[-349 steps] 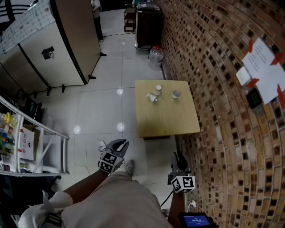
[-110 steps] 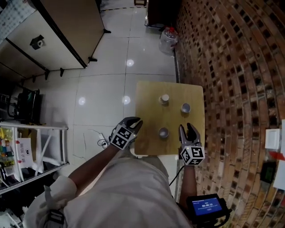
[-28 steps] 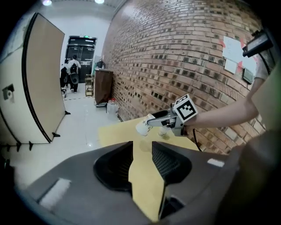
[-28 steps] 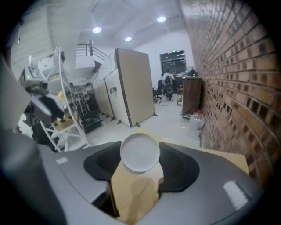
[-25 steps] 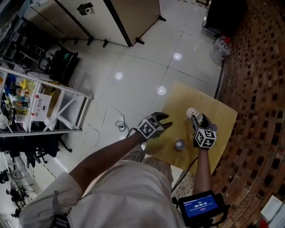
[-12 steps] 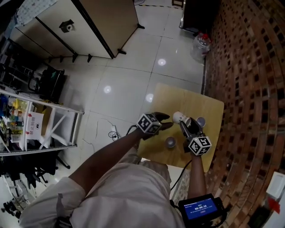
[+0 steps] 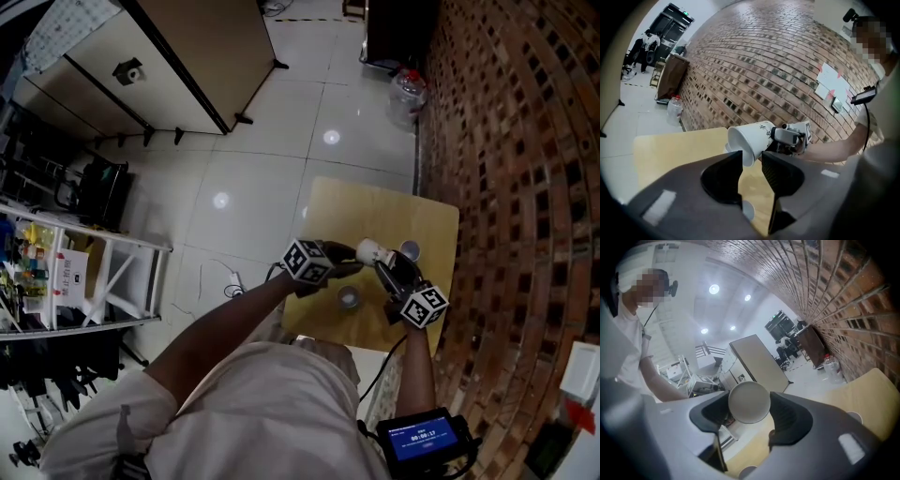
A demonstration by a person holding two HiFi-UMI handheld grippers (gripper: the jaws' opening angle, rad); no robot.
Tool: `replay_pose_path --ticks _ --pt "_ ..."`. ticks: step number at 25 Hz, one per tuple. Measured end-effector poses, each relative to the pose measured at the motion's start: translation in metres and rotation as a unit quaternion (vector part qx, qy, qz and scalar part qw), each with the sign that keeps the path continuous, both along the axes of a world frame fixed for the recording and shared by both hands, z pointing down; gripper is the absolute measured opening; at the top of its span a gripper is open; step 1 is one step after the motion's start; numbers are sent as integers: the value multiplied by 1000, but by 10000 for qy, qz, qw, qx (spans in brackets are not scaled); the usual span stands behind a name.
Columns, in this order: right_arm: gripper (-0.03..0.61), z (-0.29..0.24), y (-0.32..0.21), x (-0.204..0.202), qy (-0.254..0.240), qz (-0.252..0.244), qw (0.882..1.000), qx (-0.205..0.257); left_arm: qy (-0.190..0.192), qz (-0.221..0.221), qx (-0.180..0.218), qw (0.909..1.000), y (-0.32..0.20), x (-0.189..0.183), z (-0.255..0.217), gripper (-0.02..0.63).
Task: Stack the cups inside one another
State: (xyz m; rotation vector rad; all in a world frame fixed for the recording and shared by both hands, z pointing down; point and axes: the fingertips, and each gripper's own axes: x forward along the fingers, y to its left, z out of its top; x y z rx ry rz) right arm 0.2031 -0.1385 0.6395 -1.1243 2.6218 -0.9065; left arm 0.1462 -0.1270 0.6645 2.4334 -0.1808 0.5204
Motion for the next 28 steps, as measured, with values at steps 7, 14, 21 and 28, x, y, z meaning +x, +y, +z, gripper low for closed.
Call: replay_pose_path --ticks 7,14,21,28 --pt "273 1 11 3 -473 -284 9984 -124 2 366 228 9991 18 6 -14 73" --pt "305 20 18 2 -153 -540 9983 -177 -663 656 760 9927 16 6 0 57" --pt "321 45 24 14 155 -100 9990 -398 -1890 1112 1744 9600 4 -8 26 38" --pt "318 74 49 22 148 179 9968 -760 -3757 2364 3172 8381 7 -25 85 38"
